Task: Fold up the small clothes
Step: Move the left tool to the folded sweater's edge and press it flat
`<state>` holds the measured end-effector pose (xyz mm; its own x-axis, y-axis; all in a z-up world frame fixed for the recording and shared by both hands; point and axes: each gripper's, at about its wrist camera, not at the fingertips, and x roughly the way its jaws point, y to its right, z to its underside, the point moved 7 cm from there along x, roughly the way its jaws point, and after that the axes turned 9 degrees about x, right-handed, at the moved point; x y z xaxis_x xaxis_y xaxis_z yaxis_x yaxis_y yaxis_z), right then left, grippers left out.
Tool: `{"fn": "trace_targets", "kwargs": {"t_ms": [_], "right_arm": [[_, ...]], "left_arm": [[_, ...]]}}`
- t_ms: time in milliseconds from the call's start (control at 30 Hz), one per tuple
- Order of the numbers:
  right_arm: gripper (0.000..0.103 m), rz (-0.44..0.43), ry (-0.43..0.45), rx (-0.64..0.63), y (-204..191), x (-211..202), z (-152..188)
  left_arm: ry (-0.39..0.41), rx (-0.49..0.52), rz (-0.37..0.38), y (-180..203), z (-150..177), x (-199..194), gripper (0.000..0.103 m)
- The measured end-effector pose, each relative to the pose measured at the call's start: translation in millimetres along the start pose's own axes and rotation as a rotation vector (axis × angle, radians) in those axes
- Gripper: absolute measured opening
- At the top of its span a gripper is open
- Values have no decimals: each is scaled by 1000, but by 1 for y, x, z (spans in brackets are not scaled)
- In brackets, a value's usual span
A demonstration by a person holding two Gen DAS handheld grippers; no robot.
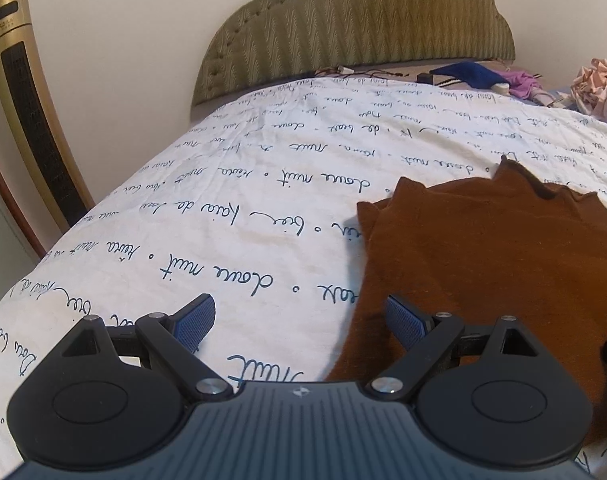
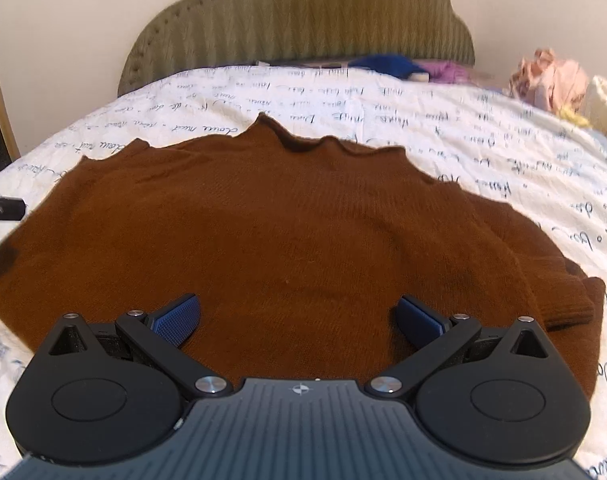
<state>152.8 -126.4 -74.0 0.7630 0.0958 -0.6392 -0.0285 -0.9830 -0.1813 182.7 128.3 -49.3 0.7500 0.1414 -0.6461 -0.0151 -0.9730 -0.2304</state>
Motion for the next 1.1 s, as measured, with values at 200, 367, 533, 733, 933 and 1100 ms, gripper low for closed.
{"fn": "trace_targets", "kwargs": {"t_ms": [200,367,533,733,933,1100], "right_arm": [[103,-201,59,45,-31,-39,-2],[103,-198,59,-6,-56,-53,1],[103,-95,146,-106,-75,-68,1],[103,-23,163,-130,-84,-73,2],[103,-21,125,-132,-92,-68,8],[103,-12,110,-160,-100,-61,14]], "left_arm": [[-23,-11,15,0,-4,6,92],[-31,0,15,1,-9,10,92],[-53,-2,27,-1,-14,18,92],[-91,-17,15,-3,-20,27,92],[-102,1,4,-1,-23,32,92],[-114,5,0,0,-23,37,92]]}}
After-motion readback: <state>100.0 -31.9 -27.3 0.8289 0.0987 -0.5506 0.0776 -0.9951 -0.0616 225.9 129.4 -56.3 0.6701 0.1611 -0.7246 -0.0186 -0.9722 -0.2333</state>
